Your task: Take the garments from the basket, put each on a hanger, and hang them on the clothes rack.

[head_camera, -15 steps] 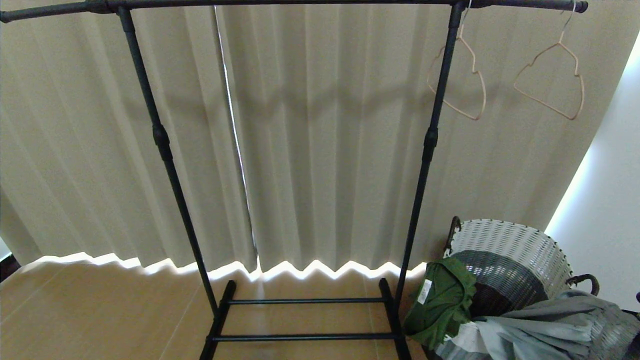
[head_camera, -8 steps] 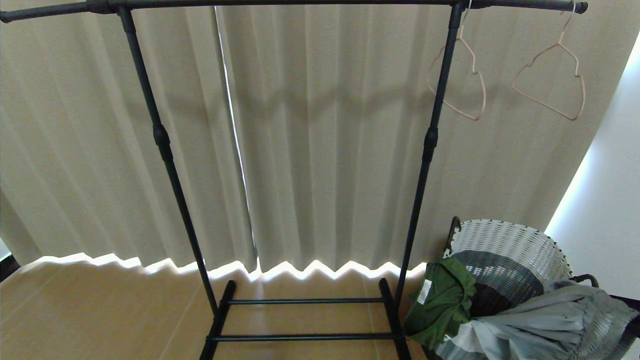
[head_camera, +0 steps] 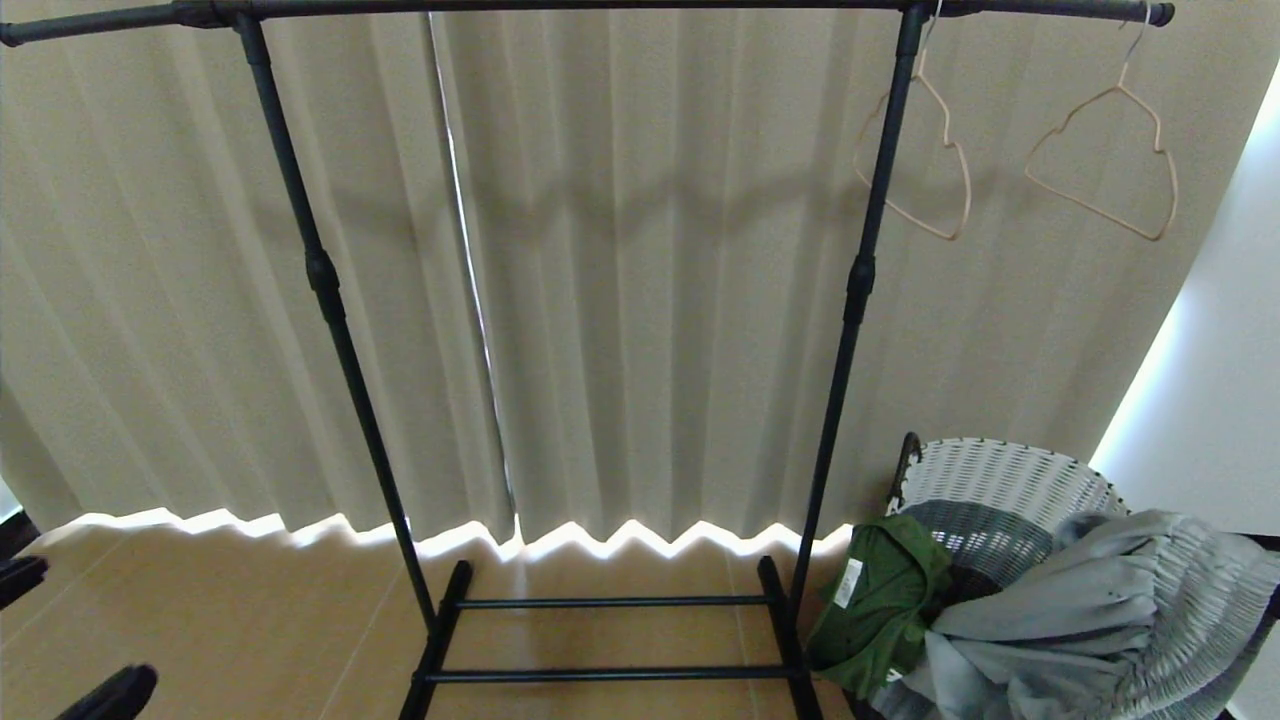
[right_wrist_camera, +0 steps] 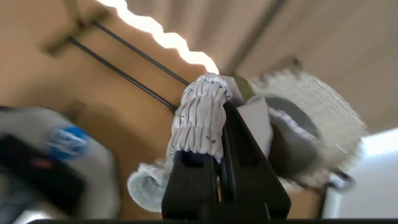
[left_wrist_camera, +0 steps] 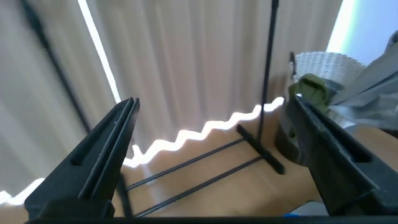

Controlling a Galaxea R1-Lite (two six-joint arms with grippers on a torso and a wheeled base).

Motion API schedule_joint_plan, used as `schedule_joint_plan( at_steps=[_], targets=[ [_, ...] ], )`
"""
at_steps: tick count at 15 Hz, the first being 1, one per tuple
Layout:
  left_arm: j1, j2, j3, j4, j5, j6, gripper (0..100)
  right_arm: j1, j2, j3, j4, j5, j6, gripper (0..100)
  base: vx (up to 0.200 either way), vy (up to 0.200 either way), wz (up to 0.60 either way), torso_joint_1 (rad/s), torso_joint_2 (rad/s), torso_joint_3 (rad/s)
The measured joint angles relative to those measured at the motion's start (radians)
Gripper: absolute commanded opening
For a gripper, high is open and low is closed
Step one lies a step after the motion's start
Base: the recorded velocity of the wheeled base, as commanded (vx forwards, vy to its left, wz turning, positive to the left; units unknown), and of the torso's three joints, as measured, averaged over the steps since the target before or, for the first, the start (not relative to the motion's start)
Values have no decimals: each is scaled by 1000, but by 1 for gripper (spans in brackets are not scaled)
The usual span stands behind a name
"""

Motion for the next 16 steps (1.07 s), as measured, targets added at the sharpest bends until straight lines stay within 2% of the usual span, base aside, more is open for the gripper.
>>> schedule_joint_plan(
  at_steps=[3,7,10,13,16],
  targets=[
    [-76,277,-36,-157,15,-28,100,77,39,-101,0,0,45,0,0,0,0,0,0,0],
    [-359,515,-74,-237,133,-65,100,153,136,-216,-43,0,85,0,0,0,0,0,0,0],
    [-580,648,-111,-280,251,-146,100,191,205,-242,-115,-1,130,0,0,0,0,0,0,0],
    [-726,801,-181,-335,336,-194,100,202,243,-267,-125,-1,139,0,0,0,0,0,0,0],
    [-851,963,-253,-423,382,-226,100,241,258,-298,-126,-2,184,0,0,0,0,0,0,0]
  ],
)
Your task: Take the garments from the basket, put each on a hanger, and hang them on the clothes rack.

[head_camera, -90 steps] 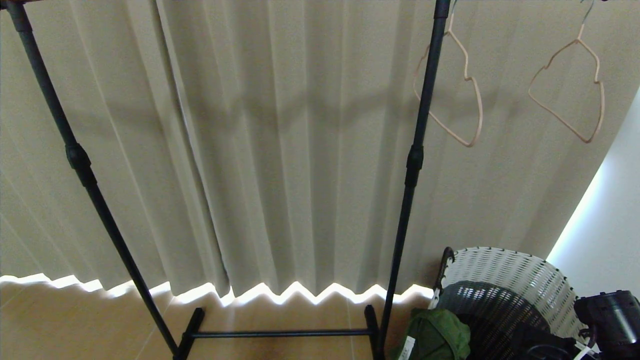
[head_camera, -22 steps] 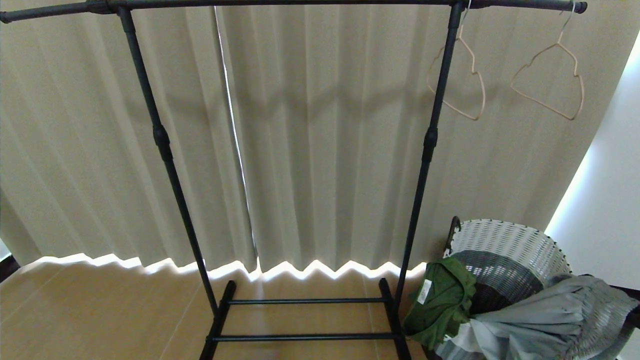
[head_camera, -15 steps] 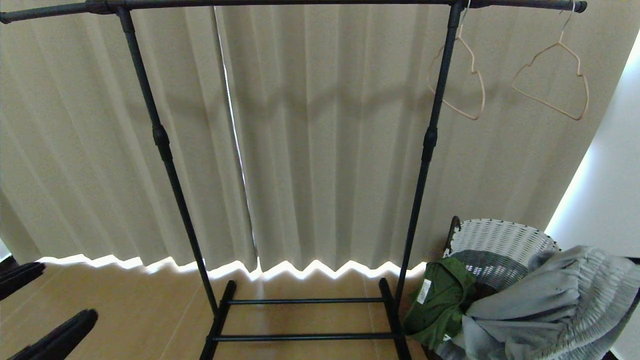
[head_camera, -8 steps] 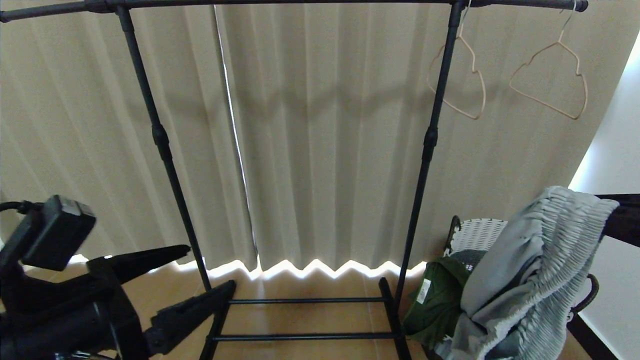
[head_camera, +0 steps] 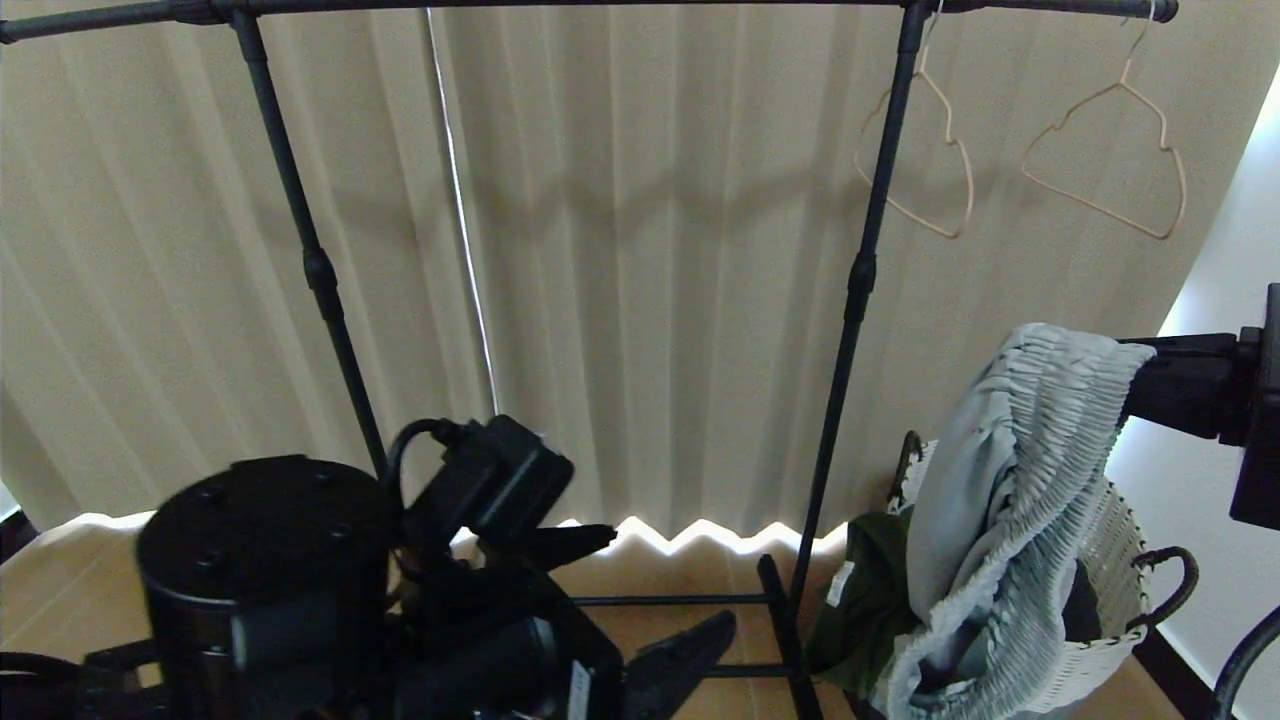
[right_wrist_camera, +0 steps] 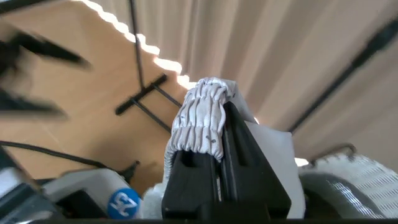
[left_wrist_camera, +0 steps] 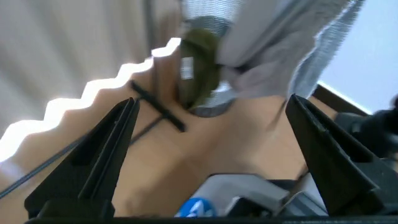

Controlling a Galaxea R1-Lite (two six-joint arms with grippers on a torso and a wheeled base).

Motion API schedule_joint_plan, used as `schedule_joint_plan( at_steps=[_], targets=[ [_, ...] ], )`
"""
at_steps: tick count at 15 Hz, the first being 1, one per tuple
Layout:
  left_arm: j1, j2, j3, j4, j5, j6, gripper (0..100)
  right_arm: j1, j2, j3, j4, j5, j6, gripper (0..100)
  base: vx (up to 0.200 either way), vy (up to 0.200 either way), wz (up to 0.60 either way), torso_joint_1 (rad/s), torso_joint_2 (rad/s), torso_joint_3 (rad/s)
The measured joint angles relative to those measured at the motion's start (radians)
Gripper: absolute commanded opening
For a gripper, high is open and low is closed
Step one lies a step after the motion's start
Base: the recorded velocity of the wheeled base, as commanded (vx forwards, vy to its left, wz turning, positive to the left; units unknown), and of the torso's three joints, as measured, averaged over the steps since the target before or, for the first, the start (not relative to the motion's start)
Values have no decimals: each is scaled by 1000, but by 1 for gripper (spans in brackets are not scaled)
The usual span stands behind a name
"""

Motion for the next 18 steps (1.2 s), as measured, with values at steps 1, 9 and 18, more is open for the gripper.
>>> schedule_joint_plan(
  at_steps=[1,9,18],
  targets=[
    [-41,56,-25,-26,20,-20,100,15,4,-15,0,-1,10,0,0,0,0,0,0,0],
    [-149,386,-190,-147,124,-185,100,36,10,-49,0,-1,13,0,0,0,0,0,0,0],
    [-104,521,-273,-198,153,-188,100,57,-7,-44,0,0,13,0,0,0,0,0,0,0]
  ],
)
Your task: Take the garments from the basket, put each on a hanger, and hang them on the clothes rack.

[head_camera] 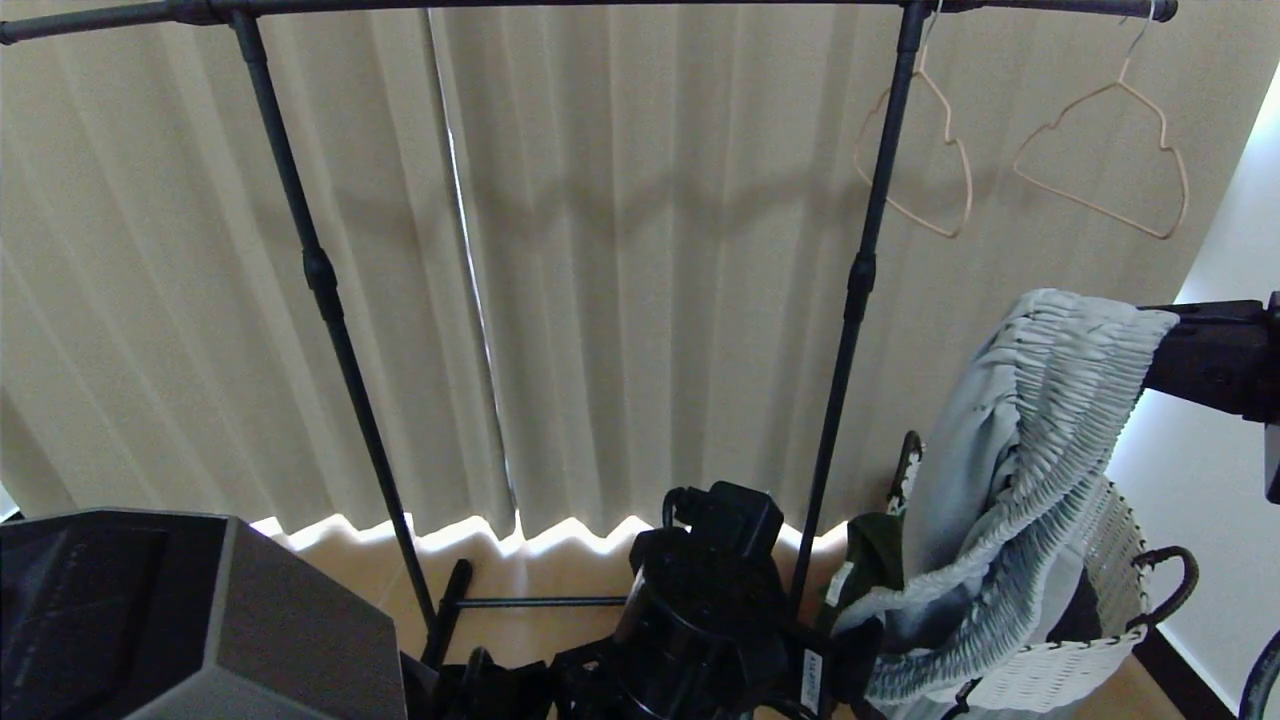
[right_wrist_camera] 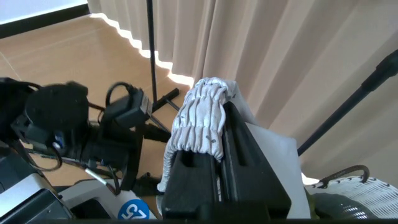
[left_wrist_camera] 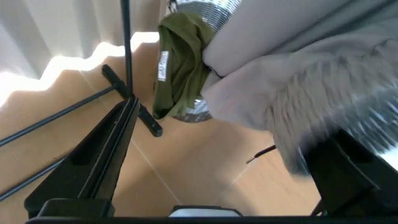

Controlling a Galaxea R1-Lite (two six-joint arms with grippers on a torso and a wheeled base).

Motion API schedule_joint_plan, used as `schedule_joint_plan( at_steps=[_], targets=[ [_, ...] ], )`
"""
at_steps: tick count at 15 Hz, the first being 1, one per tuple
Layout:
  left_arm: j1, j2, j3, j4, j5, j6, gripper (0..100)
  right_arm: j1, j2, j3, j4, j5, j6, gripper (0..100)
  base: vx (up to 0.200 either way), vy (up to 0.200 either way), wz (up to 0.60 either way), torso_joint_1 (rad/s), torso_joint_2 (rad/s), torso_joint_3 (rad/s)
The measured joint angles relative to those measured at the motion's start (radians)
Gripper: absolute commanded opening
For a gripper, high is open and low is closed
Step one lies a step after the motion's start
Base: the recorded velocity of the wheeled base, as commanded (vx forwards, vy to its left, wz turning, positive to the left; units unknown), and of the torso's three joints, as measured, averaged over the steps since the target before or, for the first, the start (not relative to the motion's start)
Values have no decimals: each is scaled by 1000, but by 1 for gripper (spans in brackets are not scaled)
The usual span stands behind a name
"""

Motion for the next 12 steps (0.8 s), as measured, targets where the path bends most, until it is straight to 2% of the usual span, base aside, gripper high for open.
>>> schedule_joint_plan(
  at_steps=[1,2,7,12],
  targets=[
    [0,7,0,-1,0,1,100,1,-1,0,0,0,0,0,0,0,0,0,0,0],
    [1,13,3,0,0,1,0,1,-1,0,0,0,0,0,0,0,0,0,0,0],
    [2,-5,33,-20,4,41,0,-3,-10,3,2,-7,-1,0,0,0,0,0,0,0],
    [1,-190,265,-186,-2,178,0,-5,-12,0,-1,-26,-1,0,0,0,0,0,0,0]
  ],
)
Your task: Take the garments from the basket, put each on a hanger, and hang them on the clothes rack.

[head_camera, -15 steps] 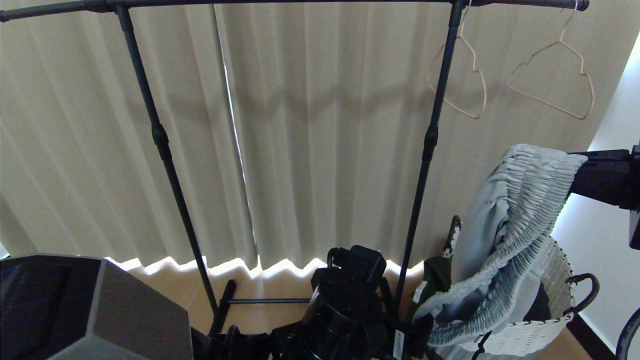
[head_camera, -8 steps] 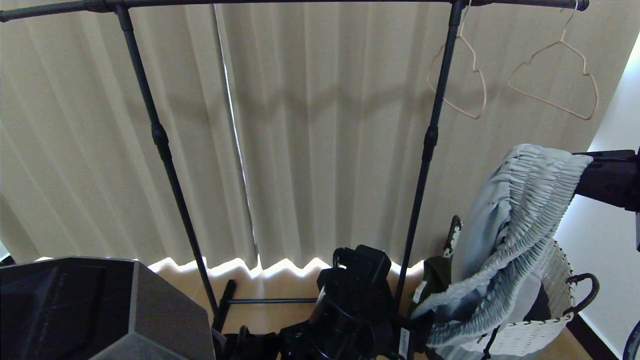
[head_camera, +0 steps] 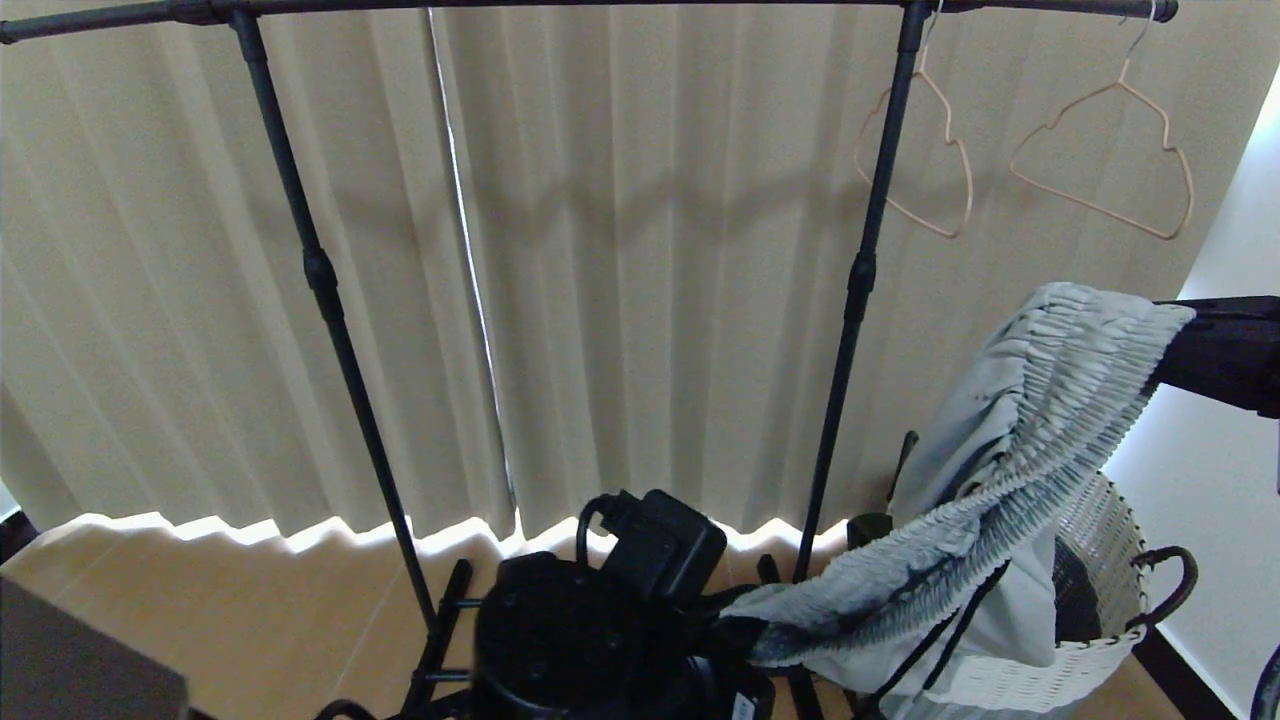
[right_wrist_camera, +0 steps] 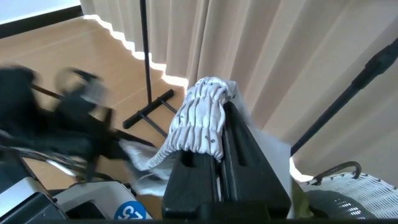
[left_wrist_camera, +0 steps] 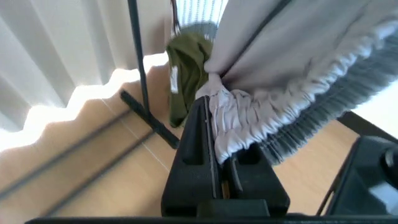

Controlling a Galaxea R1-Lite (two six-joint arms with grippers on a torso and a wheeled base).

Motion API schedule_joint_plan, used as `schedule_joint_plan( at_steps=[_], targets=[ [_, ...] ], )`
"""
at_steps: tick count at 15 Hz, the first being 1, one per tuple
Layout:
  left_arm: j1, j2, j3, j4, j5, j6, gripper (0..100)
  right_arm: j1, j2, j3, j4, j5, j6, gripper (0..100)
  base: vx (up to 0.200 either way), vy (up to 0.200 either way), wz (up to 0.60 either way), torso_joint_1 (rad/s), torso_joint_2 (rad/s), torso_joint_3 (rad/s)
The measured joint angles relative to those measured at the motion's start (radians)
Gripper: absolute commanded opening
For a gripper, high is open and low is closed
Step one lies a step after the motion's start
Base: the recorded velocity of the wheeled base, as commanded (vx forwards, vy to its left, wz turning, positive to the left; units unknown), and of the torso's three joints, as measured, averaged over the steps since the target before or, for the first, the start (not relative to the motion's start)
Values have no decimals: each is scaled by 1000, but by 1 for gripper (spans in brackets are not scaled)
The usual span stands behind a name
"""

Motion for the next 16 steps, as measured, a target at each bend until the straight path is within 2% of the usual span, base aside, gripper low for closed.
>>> schedule_joint_plan(
  at_steps=[1,3,6,7,9,12,16],
  targets=[
    [3,-64,33,-5,-1,16,0,0,1,-5,-6,0,0,0,0,0,0,0,0,0],
    [21,-206,63,61,-3,56,0,0,5,-32,-60,2,-1,0,0,0,0,0,0,0],
    [93,-433,5,329,-27,106,0,3,26,-90,-74,7,-1,0,0,0,0,0,0,0],
    [127,-503,-50,425,-43,115,0,4,35,-110,-84,6,-1,0,0,0,0,0,0,0],
    [197,-605,-160,538,-79,145,0,4,55,-168,-114,6,-1,0,0,0,0,0,0,0],
    [302,-671,-310,567,-97,235,0,4,100,-290,-120,4,-3,0,0,0,0,0,0,0],
    [335,-621,-460,606,-96,273,0,-22,139,-344,-120,-1,-7,0,0,0,0,0,0,0]
  ],
)
